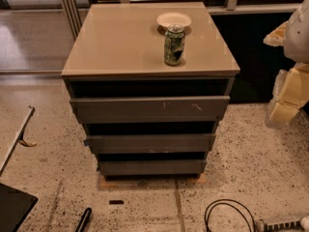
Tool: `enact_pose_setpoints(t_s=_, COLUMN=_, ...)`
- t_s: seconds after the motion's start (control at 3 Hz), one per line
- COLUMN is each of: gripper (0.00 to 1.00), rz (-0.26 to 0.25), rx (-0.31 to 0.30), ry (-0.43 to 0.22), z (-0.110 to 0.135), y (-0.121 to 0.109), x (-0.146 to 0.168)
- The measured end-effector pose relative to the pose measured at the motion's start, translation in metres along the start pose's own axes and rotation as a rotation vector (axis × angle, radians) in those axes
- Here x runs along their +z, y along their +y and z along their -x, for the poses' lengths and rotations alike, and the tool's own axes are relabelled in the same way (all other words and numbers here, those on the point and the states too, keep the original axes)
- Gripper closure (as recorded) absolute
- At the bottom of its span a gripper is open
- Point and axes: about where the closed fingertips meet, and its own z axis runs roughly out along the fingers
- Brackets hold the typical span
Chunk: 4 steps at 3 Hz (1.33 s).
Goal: Open bottom drawer
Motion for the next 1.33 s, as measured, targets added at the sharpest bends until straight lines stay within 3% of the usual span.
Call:
enact_pose_setpoints(t_s=0.67, gripper=0.00, rz=-0.013, rx=0.023, ry=-0.014, z=-0.004, y=0.004, x=0.014)
enact_pose_setpoints(t_s=1.0, gripper=0.00, rz=0.005, rx=0.094, ry=-0.079, z=-0.015, y=0.022, x=0.060)
enact_pose_setpoints(t_s=1.33, gripper=0.00, rz=0.082, rx=0.222, ry=-0.193, z=-0.031, y=0.055, x=0.134)
